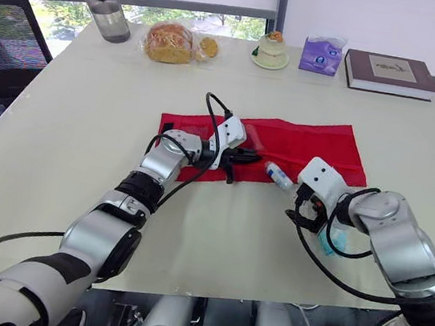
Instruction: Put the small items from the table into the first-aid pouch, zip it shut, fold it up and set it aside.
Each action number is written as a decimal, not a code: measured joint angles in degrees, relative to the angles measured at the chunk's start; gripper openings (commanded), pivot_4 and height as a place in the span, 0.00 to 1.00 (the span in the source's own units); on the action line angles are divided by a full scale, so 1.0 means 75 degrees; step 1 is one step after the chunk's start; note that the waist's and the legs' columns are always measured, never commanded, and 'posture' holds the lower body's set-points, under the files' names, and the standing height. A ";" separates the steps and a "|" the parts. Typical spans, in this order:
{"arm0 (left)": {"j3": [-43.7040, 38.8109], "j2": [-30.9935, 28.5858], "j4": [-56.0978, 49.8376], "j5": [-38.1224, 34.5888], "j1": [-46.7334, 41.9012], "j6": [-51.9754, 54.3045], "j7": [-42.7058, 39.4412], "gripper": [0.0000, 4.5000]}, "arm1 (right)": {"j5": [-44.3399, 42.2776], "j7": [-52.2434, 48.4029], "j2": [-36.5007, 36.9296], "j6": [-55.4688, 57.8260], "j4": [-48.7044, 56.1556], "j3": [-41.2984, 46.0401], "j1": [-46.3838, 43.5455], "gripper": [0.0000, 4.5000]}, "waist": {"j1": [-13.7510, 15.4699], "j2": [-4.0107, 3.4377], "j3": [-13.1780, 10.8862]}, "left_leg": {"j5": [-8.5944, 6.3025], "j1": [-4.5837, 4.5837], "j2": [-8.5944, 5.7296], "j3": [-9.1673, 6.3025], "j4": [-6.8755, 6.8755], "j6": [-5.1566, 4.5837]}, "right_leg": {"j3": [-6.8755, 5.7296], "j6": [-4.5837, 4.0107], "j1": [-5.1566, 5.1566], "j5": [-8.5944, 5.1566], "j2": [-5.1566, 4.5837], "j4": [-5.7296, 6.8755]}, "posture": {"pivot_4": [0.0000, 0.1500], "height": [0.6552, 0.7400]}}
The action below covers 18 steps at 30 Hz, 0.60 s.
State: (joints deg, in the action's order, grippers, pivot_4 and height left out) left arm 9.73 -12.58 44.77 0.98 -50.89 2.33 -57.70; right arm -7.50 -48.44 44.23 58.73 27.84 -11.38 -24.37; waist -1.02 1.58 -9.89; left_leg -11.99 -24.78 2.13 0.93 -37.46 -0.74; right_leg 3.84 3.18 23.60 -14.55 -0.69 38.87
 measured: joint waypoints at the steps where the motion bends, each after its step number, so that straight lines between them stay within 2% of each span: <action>1: 0.0000 -0.0001 0.0000 0.0000 0.0000 0.0000 0.0002 0.00 | -0.0033 0.0005 -0.0059 -0.0065 -0.0055 0.0050 0.0000 0.99 | -0.0001 0.0000 0.0000 | 0.0000 0.0000 0.0001 0.0000 0.0000 0.0000 | 0.0000 0.0000 0.0000 0.0000 0.0001 0.0000 | 1.00 1.00; 4: -0.0001 0.0034 -0.0002 -0.0002 0.0007 0.0000 0.0045 0.00 | -0.0285 0.0196 -0.0718 -0.0600 -0.0453 0.0166 0.0046 0.99 | 0.0007 0.0000 0.0000 | 0.0000 -0.0004 0.0000 0.0000 0.0000 0.0000 | 0.0001 0.0000 0.0000 0.0000 0.0000 -0.0003 | 1.00 1.00; 8: -0.0006 0.0060 -0.0020 -0.0005 0.0036 0.0001 0.0077 0.00 | -0.0203 0.0590 -0.1124 -0.1217 -0.1044 0.0114 0.0186 0.99 | 0.0028 0.0000 0.0000 | 0.0000 -0.0006 -0.0004 0.0005 -0.0001 0.0000 | 0.0003 0.0000 0.0000 0.0000 -0.0006 -0.0004 | 1.00 1.00; 9: -0.0016 0.0056 -0.0028 -0.0006 0.0056 0.0001 0.0092 0.00 | -0.0192 0.0746 -0.1284 -0.1367 -0.1222 0.0114 0.0204 0.90 | 0.0024 0.0000 0.0000 | 0.0000 -0.0005 -0.0004 0.0005 -0.0001 0.0000 | 0.0004 0.0000 0.0000 0.0000 -0.0005 -0.0004 | 1.00 1.00; 11: -0.0017 0.0055 -0.0028 -0.0006 0.0056 0.0001 0.0098 0.00 | -0.0155 0.0869 -0.1402 -0.1490 -0.1350 0.0101 0.0204 0.84 | 0.0022 0.0000 0.0000 | 0.0000 -0.0003 -0.0003 0.0004 0.0000 0.0000 | 0.0004 0.0000 0.0000 0.0000 -0.0003 -0.0002 | 1.00 1.00; 12: -0.0017 0.0057 -0.0029 -0.0006 0.0056 0.0001 0.0099 0.00 | -0.0083 0.0947 -0.1445 -0.1615 -0.1470 0.0057 0.0204 0.73 | 0.0022 0.0000 0.0000 | 0.0000 -0.0002 -0.0002 0.0004 0.0000 0.0000 | 0.0004 0.0000 0.0000 0.0000 -0.0002 -0.0001 | 1.00 1.00; 13: -0.0017 0.0056 -0.0029 -0.0006 0.0056 0.0000 0.0099 0.00 | -0.0044 0.0991 -0.1444 -0.1655 -0.1539 0.0024 0.0204 0.71 | 0.0022 0.0000 0.0000 | 0.0000 -0.0002 -0.0002 0.0004 0.0000 0.0000 | 0.0003 0.0000 0.0001 0.0000 -0.0002 -0.0001 | 1.00 1.00; 14: -0.0017 0.0056 -0.0029 -0.0006 0.0056 0.0001 0.0098 0.00 | -0.0011 0.1019 -0.1444 -0.1687 -0.1589 0.0006 0.0204 0.54 | 0.0021 0.0000 0.0000 | 0.0000 -0.0002 -0.0002 0.0003 0.0000 0.0000 | 0.0003 0.0000 0.0001 0.0000 -0.0001 -0.0001 | 1.00 1.00; 15: -0.0017 0.0052 -0.0029 -0.0005 0.0055 0.0000 0.0095 0.00 | 0.0000 0.1027 -0.1431 -0.1682 -0.1589 0.0007 0.0205 0.50 | 0.0021 0.0000 0.0000 | 0.0000 -0.0003 -0.0002 0.0004 -0.0001 0.0000 | 0.0003 0.0000 0.0000 0.0000 -0.0001 -0.0002 | 1.00 1.00; 16: -0.0018 0.0049 -0.0027 -0.0005 0.0053 -0.0002 0.0094 0.00 | -0.0042 0.1021 -0.1430 -0.1632 -0.1548 0.0012 0.0205 0.41 | 0.0021 0.0000 0.0000 | 0.0000 -0.0004 -0.0002 0.0004 0.0000 0.0000 | 0.0003 0.0000 0.0000 0.0000 -0.0001 -0.0003 | 1.00 1.00; 18: -0.0019 0.0041 -0.0024 -0.0004 0.0053 -0.0013 0.0094 0.00 | -0.0137 0.1030 -0.1430 -0.1464 -0.1389 0.0057 0.0204 0.15 | 0.0023 0.0000 0.0000 | 0.0000 -0.0004 -0.0002 0.0003 0.0000 0.0000 | 0.0004 0.0000 0.0001 0.0000 -0.0001 -0.0003 | 1.00 1.00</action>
State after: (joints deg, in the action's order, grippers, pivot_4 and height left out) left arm 9.59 -12.27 44.59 0.94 -50.49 2.23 -56.99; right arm -8.52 -40.71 33.51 47.74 17.43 -10.95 -22.84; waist -0.85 1.58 -9.89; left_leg -11.99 -24.81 2.12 0.95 -37.46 -0.74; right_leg 3.87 3.18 23.60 -14.55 -0.69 38.85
